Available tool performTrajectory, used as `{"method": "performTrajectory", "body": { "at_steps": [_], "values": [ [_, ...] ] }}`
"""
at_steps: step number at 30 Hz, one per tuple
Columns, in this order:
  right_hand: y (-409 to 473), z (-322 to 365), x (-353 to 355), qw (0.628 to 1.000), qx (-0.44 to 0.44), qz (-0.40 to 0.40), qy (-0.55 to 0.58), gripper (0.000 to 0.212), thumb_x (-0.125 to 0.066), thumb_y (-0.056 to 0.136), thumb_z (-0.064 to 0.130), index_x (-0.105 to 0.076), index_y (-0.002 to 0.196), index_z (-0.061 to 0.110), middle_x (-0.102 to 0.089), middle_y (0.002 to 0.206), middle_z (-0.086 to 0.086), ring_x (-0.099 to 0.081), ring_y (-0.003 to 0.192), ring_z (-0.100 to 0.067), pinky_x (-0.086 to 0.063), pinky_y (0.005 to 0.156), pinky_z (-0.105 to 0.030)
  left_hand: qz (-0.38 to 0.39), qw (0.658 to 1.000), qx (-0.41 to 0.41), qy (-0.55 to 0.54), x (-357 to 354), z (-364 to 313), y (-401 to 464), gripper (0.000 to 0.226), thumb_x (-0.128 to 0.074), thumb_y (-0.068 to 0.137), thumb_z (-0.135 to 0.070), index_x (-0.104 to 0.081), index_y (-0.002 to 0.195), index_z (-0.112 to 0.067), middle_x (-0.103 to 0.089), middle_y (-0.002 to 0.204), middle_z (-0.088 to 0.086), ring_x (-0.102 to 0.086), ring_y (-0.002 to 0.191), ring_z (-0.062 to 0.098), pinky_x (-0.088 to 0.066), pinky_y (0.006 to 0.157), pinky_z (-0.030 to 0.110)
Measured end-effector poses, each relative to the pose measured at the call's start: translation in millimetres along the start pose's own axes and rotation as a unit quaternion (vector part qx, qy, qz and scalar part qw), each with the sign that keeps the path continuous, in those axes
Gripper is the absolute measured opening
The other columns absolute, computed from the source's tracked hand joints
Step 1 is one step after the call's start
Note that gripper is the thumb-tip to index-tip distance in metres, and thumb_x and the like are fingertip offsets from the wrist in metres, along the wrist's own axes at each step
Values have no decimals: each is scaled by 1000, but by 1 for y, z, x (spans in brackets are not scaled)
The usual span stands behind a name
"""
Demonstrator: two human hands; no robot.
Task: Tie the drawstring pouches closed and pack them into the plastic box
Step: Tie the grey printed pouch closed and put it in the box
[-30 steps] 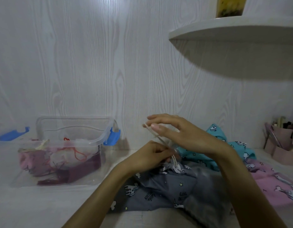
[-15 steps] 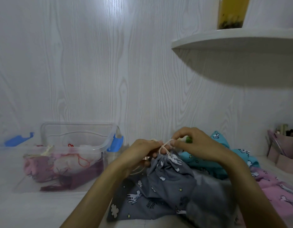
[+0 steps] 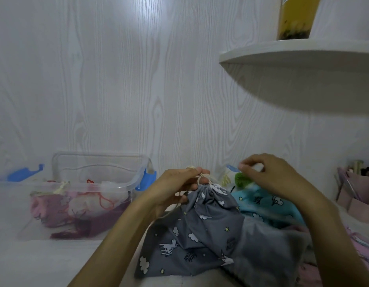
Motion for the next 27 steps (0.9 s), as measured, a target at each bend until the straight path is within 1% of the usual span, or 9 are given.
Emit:
{"method": "performTrajectory", "body": {
  "at_steps": [3, 5, 8, 10, 13, 16, 22, 25, 27],
  "values": [
    [-3, 23, -18, 988, 81, 111, 76, 30, -58, 86, 46, -63, 114, 36, -60, 103, 22, -59, 83, 0, -46, 74, -16, -2, 1000, 0, 9, -3, 2, -1, 29, -55, 92, -37, -73, 104, -18, -67, 95, 0, -53, 90, 12, -38, 70, 23],
    [-3, 28, -33, 983, 96, 153, 45, 30, -63, 82, 48, -67, 109, 35, -65, 91, 22, -60, 72, 7, -46, 69, -13, -9, 1000, 1, 10, -2, 2, -1, 29, -56, 91, -36, -73, 103, -16, -62, 96, 5, -54, 92, 14, -40, 71, 22],
    [4, 25, -37, 993, 81, 80, 32, 26, -71, 75, 46, -74, 95, 31, -67, 79, 19, -55, 58, 9, -38, 61, -12, -16, 1000, 0, 10, 0, 2, 1, 24, -59, 90, -31, -74, 102, -16, -56, 90, 4, -51, 88, 13, -39, 55, 13],
    [6, 25, -37, 994, 82, 56, 52, 22, -76, 72, 43, -76, 90, 29, -69, 78, 17, -54, 55, 11, -36, 58, -9, -19, 1000, -3, 9, 1, 3, 2, 26, -61, 89, -30, -73, 103, -13, -55, 89, 6, -49, 86, 13, -39, 53, 12],
    [6, 26, -34, 993, 79, 33, 81, 15, -77, 71, 42, -77, 81, 30, -72, 76, 14, -59, 59, 9, -46, 63, -15, -23, 1000, -11, 17, 2, 2, 2, 31, -66, 84, -33, -73, 101, -8, -57, 87, 6, -51, 77, 10, -40, 56, 15],
    [4, 27, -26, 988, 84, -12, 127, 11, -76, 71, 43, -76, 75, 33, -73, 72, 12, -64, 65, 0, -54, 68, -24, -23, 1000, -9, 7, 2, 2, 0, 29, -68, 82, -34, -76, 94, -9, -59, 71, -1, -52, 67, 6, -39, 54, 14],
    [-9, 43, -28, 967, 152, 127, 160, 20, -73, 67, 44, -78, 81, 29, -72, 73, 11, -61, 65, -7, -50, 65, -19, 5, 1000, 1, 5, 4, 0, -3, 20, -72, 79, -32, -77, 94, -20, -63, 67, -8, -57, 72, 4, -42, 61, 16],
    [-10, 44, -27, 962, 152, 133, 186, 13, -69, 75, 39, -76, 74, 28, -69, 67, 10, -60, 60, -3, -45, 58, -12, -8, 1000, 2, 13, 5, -1, -5, 18, -75, 76, -26, -77, 94, -21, -74, 88, 0, -61, 85, 8, -42, 72, 21],
    [-5, 40, -27, 961, 118, 122, 218, 20, -62, 85, 34, -72, 75, 20, -70, 66, 5, -60, 56, -6, -41, 52, -9, -17, 1000, -4, 17, 6, -2, -6, 17, -78, 73, -23, -78, 90, -21, -73, 86, -1, -58, 82, 7, -39, 70, 20]
  ]
}}
Point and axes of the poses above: each hand's wrist, its own y-axis towards the middle knuckle, its own x-axis out of the back of the hand, z = x × y, the point moved 4 cm from there along y, towards the middle knuckle
